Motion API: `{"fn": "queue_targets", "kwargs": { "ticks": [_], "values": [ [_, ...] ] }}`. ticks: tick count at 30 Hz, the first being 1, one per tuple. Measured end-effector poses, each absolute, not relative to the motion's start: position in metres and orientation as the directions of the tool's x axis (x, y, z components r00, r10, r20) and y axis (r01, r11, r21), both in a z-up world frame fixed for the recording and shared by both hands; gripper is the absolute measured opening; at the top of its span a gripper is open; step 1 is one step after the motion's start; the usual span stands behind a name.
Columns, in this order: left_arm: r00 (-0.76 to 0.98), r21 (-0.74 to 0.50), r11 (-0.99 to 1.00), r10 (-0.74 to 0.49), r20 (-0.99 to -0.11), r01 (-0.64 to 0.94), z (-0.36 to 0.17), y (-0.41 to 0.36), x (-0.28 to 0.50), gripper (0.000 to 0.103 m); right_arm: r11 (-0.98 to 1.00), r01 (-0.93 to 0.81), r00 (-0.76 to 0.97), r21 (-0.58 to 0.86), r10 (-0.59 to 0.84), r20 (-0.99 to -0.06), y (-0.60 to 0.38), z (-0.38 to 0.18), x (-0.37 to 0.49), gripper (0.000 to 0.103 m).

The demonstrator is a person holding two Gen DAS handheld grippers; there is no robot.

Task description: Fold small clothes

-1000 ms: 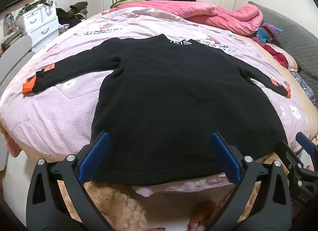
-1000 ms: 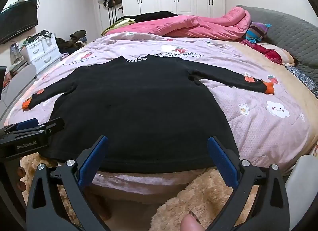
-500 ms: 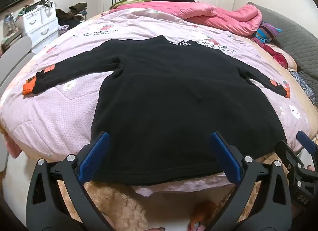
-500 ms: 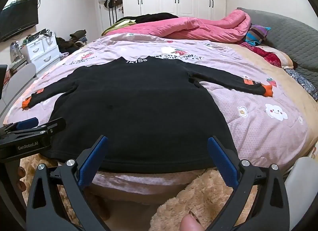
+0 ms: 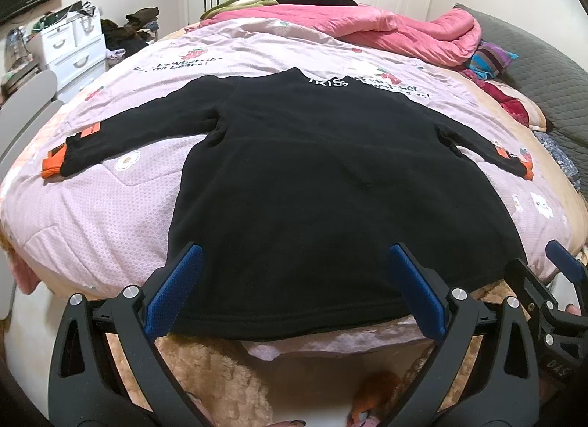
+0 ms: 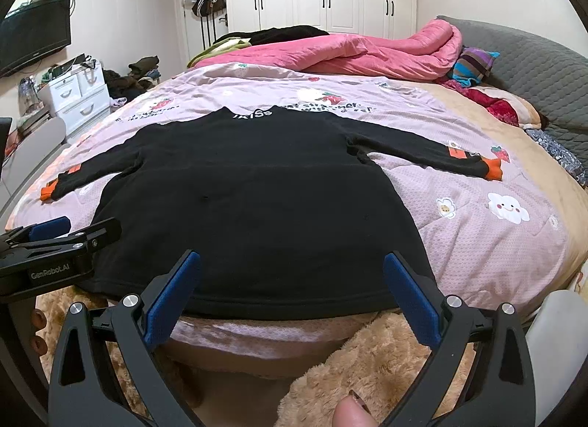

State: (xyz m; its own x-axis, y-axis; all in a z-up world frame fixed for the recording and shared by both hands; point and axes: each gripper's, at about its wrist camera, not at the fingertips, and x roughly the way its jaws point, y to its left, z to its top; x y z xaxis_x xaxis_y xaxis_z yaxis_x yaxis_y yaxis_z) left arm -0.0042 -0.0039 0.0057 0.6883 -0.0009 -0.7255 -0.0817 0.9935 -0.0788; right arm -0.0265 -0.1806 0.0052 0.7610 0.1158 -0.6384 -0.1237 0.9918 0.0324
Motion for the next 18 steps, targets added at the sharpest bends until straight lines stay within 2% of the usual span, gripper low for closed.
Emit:
{"fn": "queue_targets", "kwargs": {
  "ticks": [18],
  "values": [
    [0.689,-0.077,0.994,0.001,-0.724,-0.082,0.0068,-0.0041,-0.0068,0.095,0.991,-0.133,0.758,0.028,0.120,-0.641,-0.1761,0.0051,-0.0271,0.099]
  ]
}}
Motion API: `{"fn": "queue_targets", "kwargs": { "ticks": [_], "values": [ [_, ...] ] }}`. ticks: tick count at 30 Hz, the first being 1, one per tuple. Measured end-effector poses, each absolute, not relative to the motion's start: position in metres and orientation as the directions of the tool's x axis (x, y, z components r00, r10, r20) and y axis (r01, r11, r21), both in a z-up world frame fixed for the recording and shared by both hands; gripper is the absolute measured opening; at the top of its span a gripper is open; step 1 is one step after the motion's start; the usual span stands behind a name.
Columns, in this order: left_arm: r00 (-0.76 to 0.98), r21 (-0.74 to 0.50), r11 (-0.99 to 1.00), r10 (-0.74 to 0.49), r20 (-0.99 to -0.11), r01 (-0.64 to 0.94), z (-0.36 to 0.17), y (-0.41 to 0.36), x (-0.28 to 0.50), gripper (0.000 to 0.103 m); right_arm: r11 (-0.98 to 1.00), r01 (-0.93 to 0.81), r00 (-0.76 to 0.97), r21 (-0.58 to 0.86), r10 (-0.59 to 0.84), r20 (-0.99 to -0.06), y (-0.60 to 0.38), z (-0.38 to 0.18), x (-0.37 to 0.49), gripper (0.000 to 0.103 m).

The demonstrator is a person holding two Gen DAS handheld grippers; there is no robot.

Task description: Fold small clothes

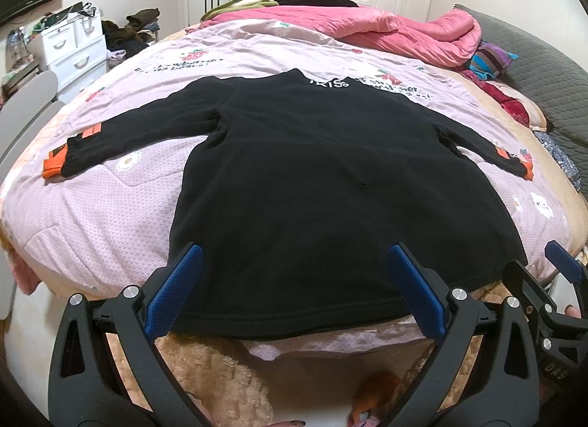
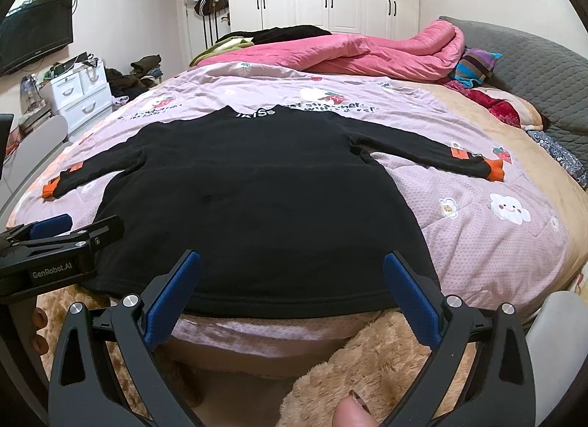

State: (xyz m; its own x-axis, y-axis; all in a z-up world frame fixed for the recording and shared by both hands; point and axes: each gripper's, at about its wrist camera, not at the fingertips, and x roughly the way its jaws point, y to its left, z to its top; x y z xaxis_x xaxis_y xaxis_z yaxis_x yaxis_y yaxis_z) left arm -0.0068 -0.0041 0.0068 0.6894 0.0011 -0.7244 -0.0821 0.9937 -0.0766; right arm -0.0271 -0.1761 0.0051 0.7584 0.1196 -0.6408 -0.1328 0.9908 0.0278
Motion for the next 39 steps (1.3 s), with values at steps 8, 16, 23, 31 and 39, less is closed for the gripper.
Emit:
{"fn": "queue_targets", "kwargs": {
  "ticks": [8,16,23,31,39],
  "values": [
    [0.688,-0.074,0.994,0.003,-0.726,-0.084,0.007,-0.004,-0.006,0.095,0.991,-0.131,0.762,0.027,0.118,-0.637,-0.175,0.005,-0.026,0.099],
    [0.690,-0.081,0.993,-0.002,-0.724,-0.082,0.007,-0.003,-0.006,0.095,0.991,-0.129,0.769,0.032,0.120,-0.628,-0.178,0.009,-0.028,0.099],
    [0.691,-0.079,0.993,0.000,-0.722,-0.082,0.008,-0.003,-0.003,0.095,0.991,-0.128,0.768,0.039,0.124,-0.628,-0.180,0.010,-0.024,0.099],
    [0.689,-0.074,0.993,0.006,-0.724,-0.087,0.011,-0.006,0.013,0.095,0.990,-0.133,0.765,0.053,0.136,-0.629,-0.180,0.014,-0.009,0.099],
    [0.694,-0.080,0.994,-0.003,-0.720,-0.079,0.016,-0.013,0.042,0.095,0.989,-0.129,0.770,0.070,0.144,-0.622,-0.182,0.021,0.017,0.099]
  ]
}}
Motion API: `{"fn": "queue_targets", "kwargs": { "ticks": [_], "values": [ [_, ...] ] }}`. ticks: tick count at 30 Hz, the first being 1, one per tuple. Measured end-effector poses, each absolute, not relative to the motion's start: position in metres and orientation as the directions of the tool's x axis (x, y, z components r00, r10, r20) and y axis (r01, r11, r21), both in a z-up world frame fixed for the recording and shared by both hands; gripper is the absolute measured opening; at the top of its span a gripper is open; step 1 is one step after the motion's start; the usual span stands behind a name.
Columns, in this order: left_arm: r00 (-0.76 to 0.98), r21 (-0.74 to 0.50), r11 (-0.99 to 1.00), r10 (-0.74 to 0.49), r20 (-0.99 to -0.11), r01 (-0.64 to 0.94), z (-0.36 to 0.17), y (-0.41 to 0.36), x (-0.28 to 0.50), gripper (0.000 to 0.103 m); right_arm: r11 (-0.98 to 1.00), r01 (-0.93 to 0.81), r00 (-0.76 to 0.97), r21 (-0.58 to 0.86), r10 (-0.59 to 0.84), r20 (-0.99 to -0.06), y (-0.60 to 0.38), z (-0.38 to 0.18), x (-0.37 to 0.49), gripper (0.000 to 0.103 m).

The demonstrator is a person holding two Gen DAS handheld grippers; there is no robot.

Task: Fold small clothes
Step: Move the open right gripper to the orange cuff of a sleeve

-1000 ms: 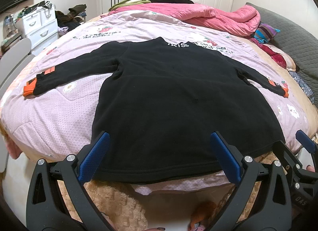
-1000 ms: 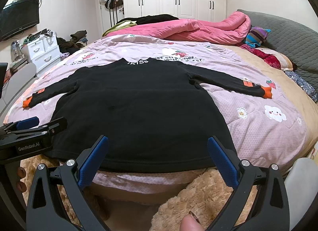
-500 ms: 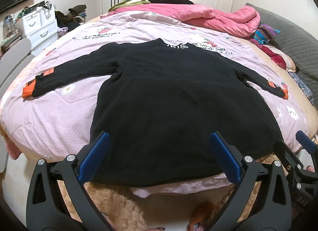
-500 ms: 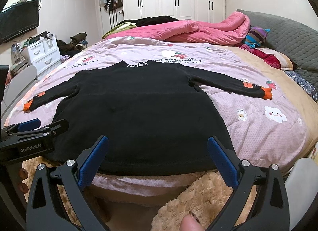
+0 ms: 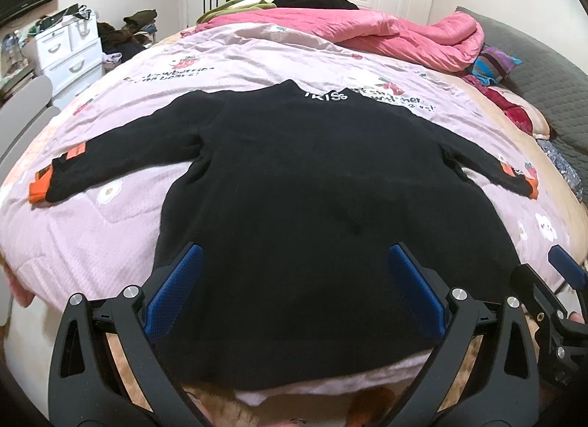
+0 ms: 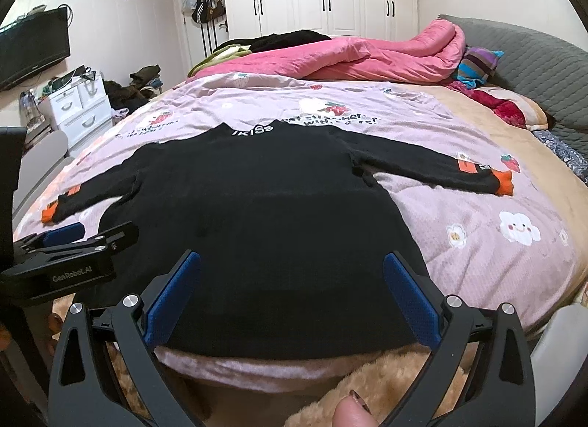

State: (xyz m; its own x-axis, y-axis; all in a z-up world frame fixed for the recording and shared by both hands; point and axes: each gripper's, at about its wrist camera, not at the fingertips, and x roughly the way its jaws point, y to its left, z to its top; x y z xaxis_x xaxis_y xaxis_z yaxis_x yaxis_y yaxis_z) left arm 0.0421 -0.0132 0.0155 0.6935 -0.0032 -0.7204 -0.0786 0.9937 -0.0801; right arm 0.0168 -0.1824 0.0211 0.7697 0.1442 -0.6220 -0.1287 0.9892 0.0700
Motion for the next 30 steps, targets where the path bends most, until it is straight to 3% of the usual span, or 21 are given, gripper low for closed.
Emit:
{"fn": "queue_targets", "kwargs": {
  "ticks": [30],
  "values": [
    [0.736,-0.105,0.993,-0.034,-0.676,-0.050,0.057,-0.015,0.151,0.095,0.992,-0.061,0.831,0.115,0.114,-0.544,-0.194,0.082,0.120,0.099]
  ]
}}
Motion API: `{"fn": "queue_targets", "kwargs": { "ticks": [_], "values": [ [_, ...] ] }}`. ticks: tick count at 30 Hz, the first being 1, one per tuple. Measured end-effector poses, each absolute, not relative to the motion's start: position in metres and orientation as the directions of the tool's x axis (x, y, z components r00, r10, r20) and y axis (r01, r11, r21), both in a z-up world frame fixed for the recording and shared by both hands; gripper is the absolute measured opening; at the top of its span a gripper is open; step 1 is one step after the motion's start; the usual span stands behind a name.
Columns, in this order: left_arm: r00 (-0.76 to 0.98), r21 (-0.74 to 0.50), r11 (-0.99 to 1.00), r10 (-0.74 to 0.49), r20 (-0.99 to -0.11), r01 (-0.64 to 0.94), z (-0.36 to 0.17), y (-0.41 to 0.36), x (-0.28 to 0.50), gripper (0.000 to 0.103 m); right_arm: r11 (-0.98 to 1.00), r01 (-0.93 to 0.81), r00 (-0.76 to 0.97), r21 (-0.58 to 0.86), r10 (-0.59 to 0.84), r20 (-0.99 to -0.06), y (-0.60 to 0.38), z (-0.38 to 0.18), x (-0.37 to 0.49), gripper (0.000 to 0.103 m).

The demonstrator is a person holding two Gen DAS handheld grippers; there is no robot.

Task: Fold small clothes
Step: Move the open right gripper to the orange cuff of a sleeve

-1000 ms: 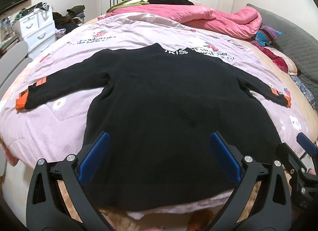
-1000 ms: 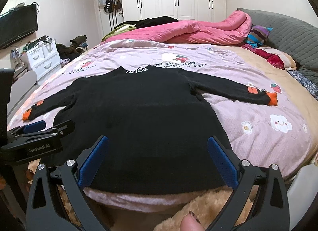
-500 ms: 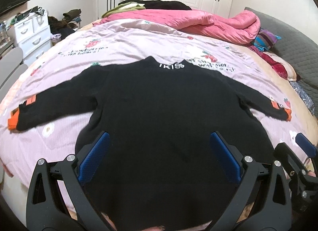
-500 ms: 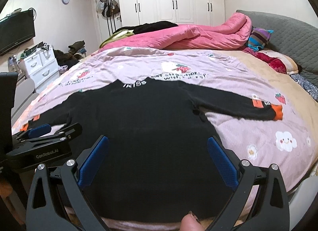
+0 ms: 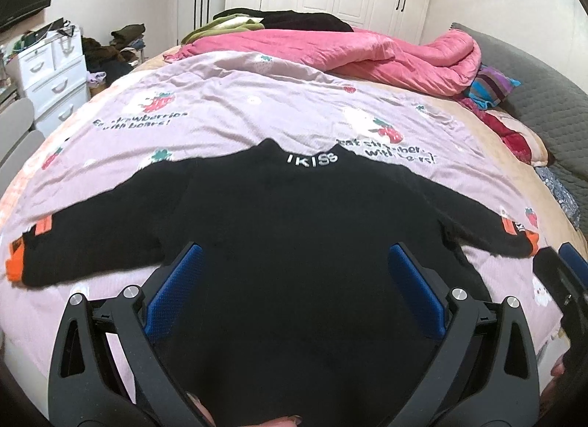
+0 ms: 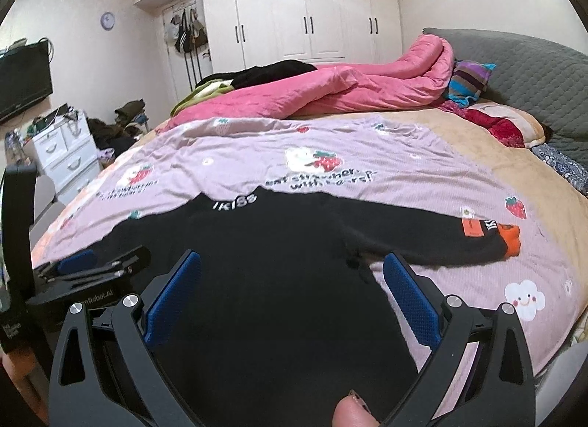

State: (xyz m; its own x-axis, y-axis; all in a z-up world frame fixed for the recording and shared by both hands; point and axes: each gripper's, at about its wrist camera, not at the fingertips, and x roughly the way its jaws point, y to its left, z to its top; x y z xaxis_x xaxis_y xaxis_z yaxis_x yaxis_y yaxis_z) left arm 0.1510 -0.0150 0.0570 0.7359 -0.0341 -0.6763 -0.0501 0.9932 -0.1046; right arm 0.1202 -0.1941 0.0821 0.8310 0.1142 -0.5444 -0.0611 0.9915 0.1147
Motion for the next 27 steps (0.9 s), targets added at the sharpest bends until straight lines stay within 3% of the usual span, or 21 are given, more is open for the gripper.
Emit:
{"fn": "queue_targets", "kwargs": {
  "ticks": [20,27],
  "values": [
    [0.736,-0.113,0.993,-0.056,-0.675,-0.027,0.061,-0.014,0.239,0.095,0.961,0.068,0.867,0.268,0.076,-0.492,-0.236,0.119,0.218,0.099],
    [0.738,-0.091,0.995,-0.096,-0.668,0.047,0.046,-0.031,0.262,0.095,0.965,0.154,0.868,0.214,-0.028,-0.496,-0.260,0.109,0.239,0.099]
  ]
}}
